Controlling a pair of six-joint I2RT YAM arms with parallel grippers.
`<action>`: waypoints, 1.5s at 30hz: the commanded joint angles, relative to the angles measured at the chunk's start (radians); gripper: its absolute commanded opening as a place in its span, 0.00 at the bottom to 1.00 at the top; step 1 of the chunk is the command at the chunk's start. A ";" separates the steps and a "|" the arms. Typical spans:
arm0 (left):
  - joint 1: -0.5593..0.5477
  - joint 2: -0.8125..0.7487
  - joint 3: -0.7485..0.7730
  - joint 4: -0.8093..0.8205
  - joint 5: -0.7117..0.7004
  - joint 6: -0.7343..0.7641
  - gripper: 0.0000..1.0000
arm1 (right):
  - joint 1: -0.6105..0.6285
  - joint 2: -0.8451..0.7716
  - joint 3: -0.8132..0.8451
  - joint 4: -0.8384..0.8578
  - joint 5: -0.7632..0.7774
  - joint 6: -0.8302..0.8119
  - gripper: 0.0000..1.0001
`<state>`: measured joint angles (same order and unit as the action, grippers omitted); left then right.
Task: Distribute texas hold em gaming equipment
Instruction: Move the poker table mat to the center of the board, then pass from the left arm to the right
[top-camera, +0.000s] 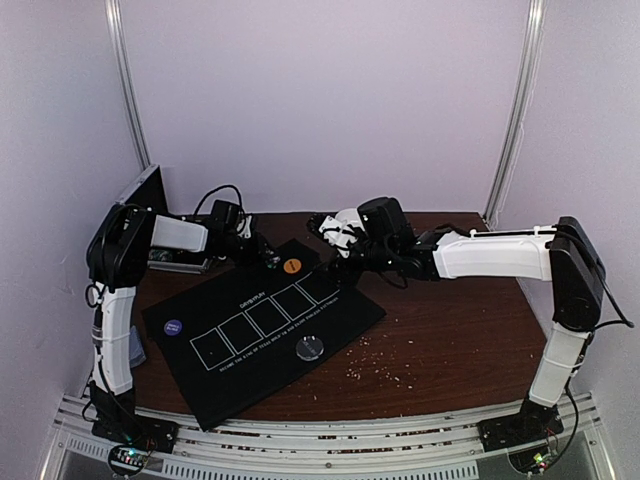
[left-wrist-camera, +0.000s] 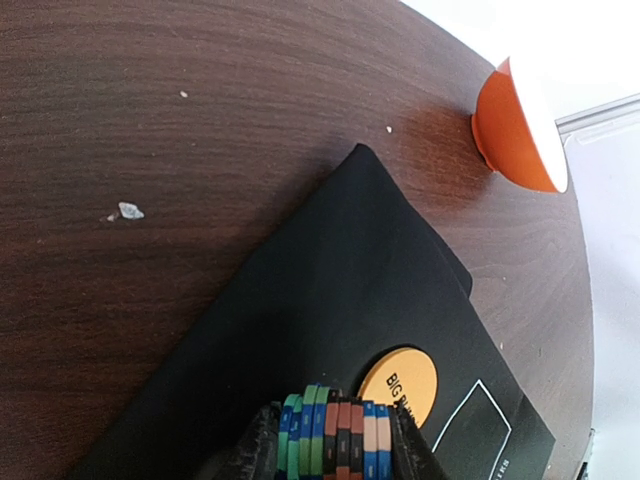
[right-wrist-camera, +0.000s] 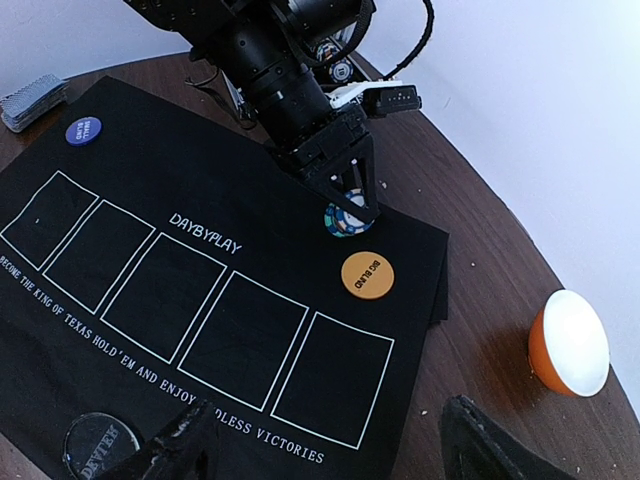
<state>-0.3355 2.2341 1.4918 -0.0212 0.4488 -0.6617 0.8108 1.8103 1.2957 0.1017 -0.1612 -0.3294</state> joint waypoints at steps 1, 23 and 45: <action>0.020 0.004 -0.048 -0.088 -0.073 0.070 0.20 | -0.005 -0.032 0.010 -0.011 0.003 0.012 0.78; -0.033 -0.194 0.037 -0.296 -0.289 0.402 0.00 | -0.007 -0.055 0.003 -0.006 -0.022 0.012 0.78; -0.121 -0.408 -0.066 -0.137 0.297 0.049 0.00 | 0.013 0.264 0.453 -0.153 -0.208 -0.355 0.85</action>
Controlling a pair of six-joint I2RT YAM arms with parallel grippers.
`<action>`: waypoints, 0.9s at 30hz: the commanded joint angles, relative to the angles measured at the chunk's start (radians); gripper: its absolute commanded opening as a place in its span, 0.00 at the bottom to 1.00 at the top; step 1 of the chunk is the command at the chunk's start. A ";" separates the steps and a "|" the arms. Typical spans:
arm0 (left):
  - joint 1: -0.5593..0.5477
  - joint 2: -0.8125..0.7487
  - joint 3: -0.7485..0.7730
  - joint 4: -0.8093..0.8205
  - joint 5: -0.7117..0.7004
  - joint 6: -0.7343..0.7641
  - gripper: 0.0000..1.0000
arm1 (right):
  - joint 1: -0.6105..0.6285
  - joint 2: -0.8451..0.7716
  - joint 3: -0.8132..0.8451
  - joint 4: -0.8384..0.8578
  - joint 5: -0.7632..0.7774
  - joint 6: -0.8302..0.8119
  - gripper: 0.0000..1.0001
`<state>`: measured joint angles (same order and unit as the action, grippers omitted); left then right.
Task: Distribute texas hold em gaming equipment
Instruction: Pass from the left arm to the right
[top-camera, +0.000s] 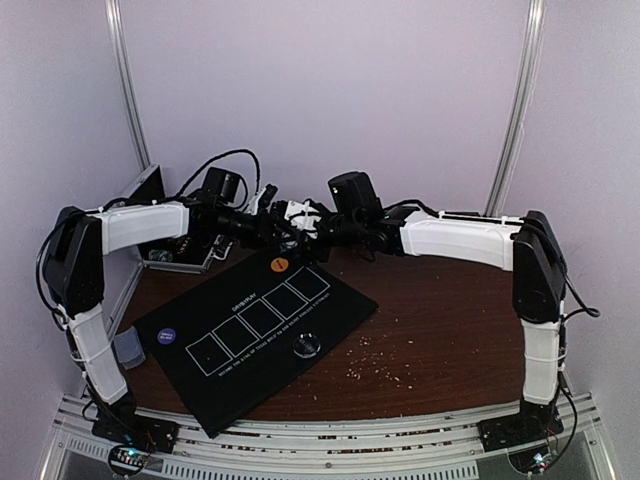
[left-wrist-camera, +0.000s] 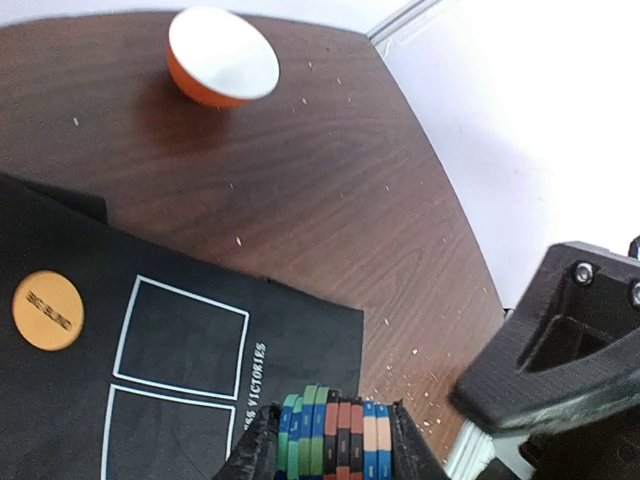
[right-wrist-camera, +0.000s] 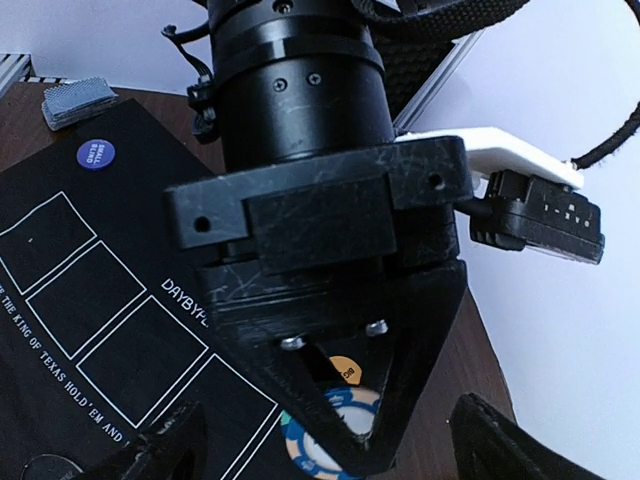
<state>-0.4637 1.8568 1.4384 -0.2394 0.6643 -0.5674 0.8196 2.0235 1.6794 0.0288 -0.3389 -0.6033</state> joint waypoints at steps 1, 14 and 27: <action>0.008 -0.033 -0.011 0.080 0.087 -0.045 0.00 | 0.005 0.064 0.088 -0.092 -0.022 -0.088 0.81; 0.007 -0.025 -0.011 0.093 0.117 -0.066 0.00 | 0.005 0.119 0.157 -0.139 0.063 -0.207 0.57; 0.007 -0.022 -0.026 0.132 0.153 -0.095 0.00 | 0.008 0.134 0.171 -0.137 0.096 -0.230 0.40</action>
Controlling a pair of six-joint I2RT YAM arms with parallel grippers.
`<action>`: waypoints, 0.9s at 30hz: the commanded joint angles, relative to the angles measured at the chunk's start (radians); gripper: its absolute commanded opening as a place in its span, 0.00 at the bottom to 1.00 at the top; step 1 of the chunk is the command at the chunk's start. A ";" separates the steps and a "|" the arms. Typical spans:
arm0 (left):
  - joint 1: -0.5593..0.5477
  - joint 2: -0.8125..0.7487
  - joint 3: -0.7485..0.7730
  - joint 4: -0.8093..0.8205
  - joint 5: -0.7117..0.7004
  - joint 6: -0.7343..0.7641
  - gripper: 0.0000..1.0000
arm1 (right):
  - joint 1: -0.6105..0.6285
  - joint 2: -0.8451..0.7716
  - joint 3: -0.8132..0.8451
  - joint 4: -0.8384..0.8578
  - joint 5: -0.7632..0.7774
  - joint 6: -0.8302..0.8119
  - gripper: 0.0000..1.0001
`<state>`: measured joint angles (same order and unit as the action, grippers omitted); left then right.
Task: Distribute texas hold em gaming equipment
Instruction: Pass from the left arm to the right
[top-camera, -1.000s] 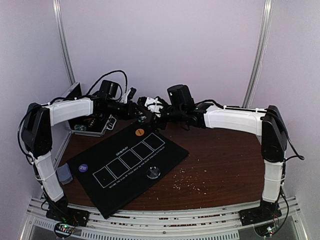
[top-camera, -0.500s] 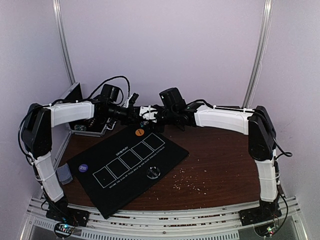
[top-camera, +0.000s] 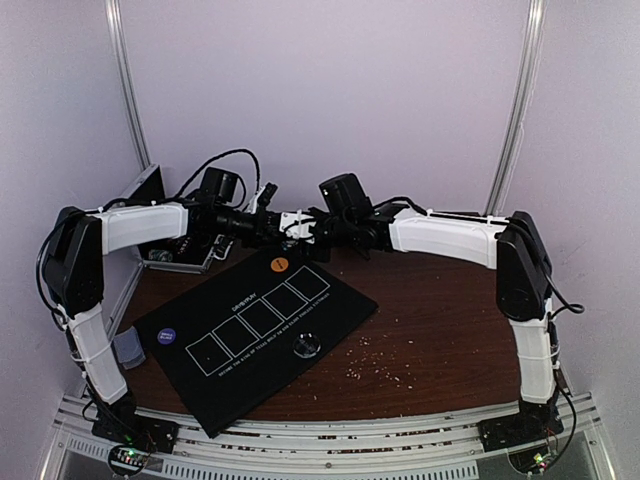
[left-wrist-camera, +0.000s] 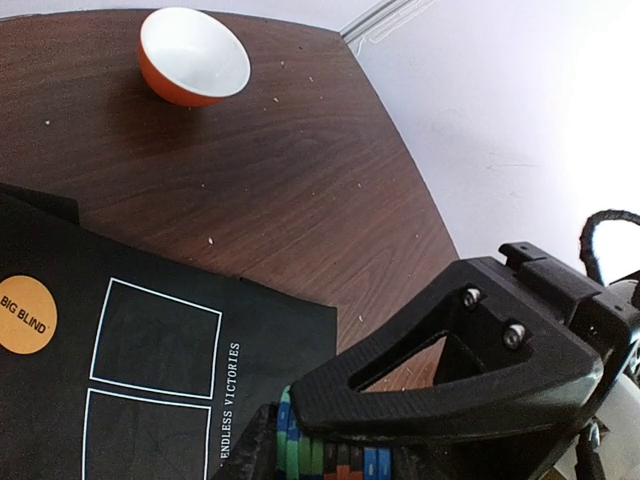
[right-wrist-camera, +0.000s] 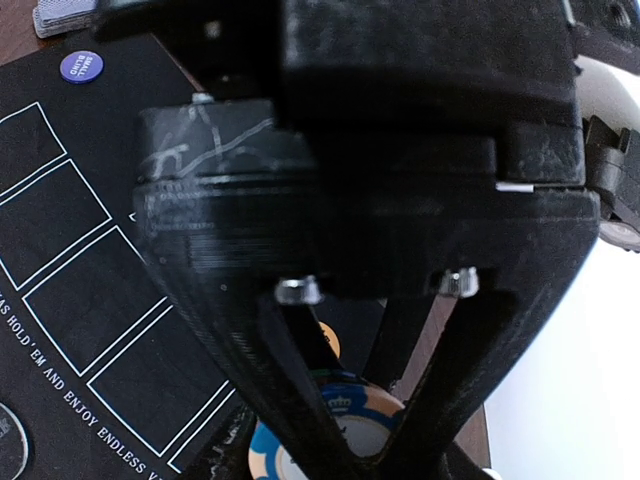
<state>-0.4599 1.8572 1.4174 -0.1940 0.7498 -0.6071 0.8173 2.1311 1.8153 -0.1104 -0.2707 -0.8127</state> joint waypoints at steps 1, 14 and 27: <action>0.003 -0.021 -0.006 0.091 0.069 -0.058 0.00 | 0.010 0.027 0.038 0.000 0.033 -0.015 0.40; 0.004 -0.021 -0.016 0.099 0.075 -0.062 0.00 | 0.019 0.062 0.087 -0.003 0.058 0.015 0.46; 0.003 -0.024 -0.026 0.113 0.083 -0.068 0.00 | 0.017 0.079 0.097 0.058 0.103 0.098 0.61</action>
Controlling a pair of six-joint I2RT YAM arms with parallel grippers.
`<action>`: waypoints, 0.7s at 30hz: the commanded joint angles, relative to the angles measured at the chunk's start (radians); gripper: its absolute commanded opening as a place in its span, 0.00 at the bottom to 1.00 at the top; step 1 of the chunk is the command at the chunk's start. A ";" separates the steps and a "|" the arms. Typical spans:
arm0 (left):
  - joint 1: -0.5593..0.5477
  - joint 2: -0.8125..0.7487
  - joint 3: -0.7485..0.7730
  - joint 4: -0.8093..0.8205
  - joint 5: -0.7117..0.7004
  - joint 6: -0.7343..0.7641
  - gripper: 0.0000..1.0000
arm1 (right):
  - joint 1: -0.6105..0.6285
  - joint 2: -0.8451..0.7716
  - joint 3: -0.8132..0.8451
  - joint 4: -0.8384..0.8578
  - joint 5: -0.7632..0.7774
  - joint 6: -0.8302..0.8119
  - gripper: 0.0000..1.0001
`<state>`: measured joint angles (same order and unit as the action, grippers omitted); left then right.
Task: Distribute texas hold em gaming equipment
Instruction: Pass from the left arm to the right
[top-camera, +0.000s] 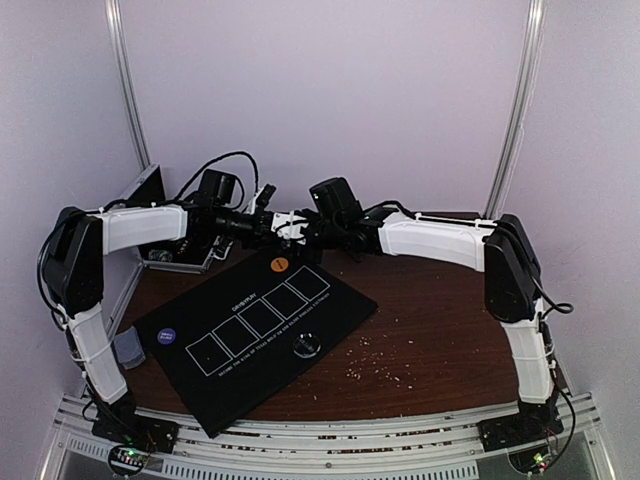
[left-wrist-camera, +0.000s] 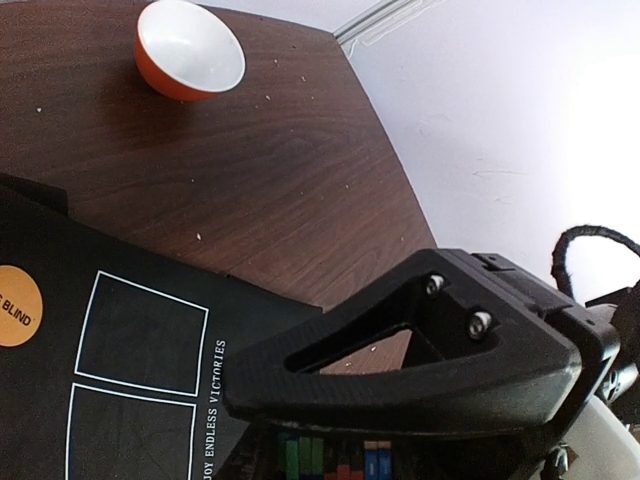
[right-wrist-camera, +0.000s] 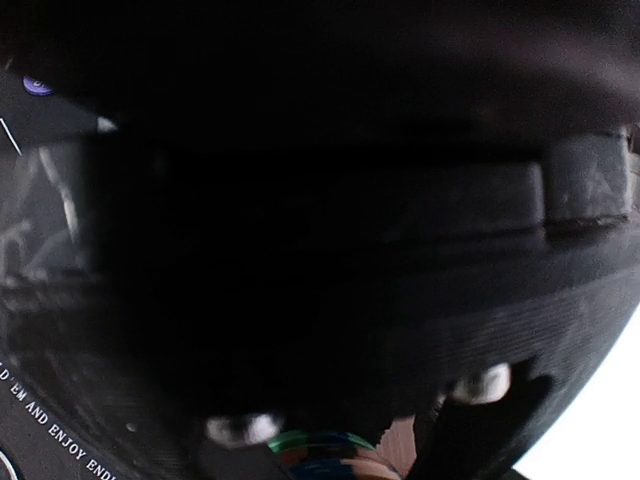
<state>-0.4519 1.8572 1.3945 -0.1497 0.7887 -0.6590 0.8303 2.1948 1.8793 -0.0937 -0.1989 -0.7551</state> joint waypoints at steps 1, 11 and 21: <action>-0.005 -0.024 -0.003 0.067 0.044 -0.016 0.00 | 0.005 0.017 0.034 0.040 0.030 0.040 0.58; 0.009 -0.027 -0.018 0.052 -0.015 -0.019 0.00 | 0.006 -0.023 -0.013 0.050 0.034 0.032 0.55; 0.017 -0.033 -0.020 0.050 -0.029 -0.020 0.00 | 0.005 -0.036 -0.028 0.052 -0.003 0.028 0.45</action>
<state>-0.4438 1.8572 1.3792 -0.1280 0.7609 -0.6716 0.8356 2.1975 1.8626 -0.0574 -0.1921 -0.7177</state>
